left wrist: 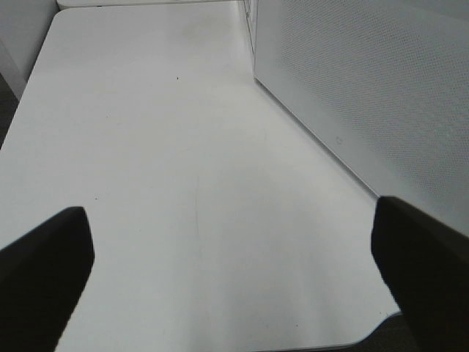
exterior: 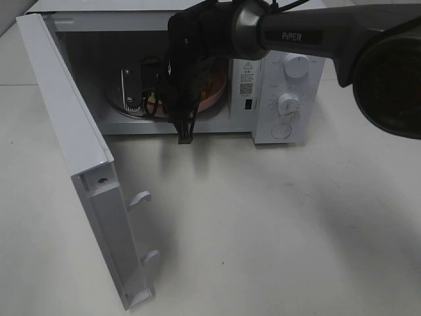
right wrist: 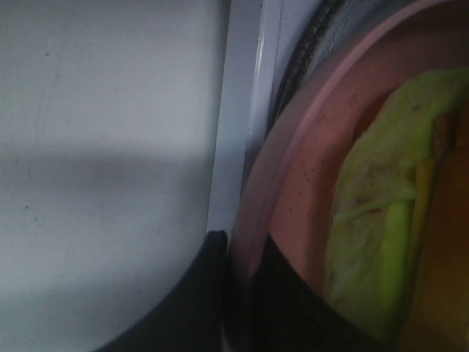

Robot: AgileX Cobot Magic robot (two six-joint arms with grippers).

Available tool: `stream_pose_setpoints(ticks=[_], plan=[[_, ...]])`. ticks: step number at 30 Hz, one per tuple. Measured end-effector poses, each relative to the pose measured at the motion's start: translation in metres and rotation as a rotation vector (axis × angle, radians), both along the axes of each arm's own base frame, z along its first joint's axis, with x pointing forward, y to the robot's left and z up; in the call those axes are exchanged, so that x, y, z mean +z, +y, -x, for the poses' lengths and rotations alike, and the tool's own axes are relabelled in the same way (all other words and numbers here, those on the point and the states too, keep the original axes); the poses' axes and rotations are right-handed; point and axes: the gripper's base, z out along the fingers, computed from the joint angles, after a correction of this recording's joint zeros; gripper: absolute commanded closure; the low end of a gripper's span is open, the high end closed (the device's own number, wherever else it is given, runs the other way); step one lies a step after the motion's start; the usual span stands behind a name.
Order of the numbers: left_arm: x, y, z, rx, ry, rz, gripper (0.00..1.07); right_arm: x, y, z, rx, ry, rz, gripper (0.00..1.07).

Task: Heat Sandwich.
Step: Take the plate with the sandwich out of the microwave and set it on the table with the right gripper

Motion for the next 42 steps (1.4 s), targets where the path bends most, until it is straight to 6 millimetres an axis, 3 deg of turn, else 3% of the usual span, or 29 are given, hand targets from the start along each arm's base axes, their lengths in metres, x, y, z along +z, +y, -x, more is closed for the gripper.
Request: stream_pose_setpoints(ticks=[18, 30, 42], plan=[[0.000, 0.000, 0.000, 0.000, 0.000, 0.000, 0.09, 0.016, -0.012, 0.016, 0.149, -0.049, 0.053, 1.07], [0.000, 0.000, 0.000, 0.000, 0.000, 0.000, 0.09, 0.038, -0.033, 0.047, 0.301, -0.059, 0.113, 1.07], [0.000, 0.000, 0.000, 0.000, 0.000, 0.000, 0.09, 0.042, -0.052, 0.082, 0.411, -0.010, 0.108, 1.07]])
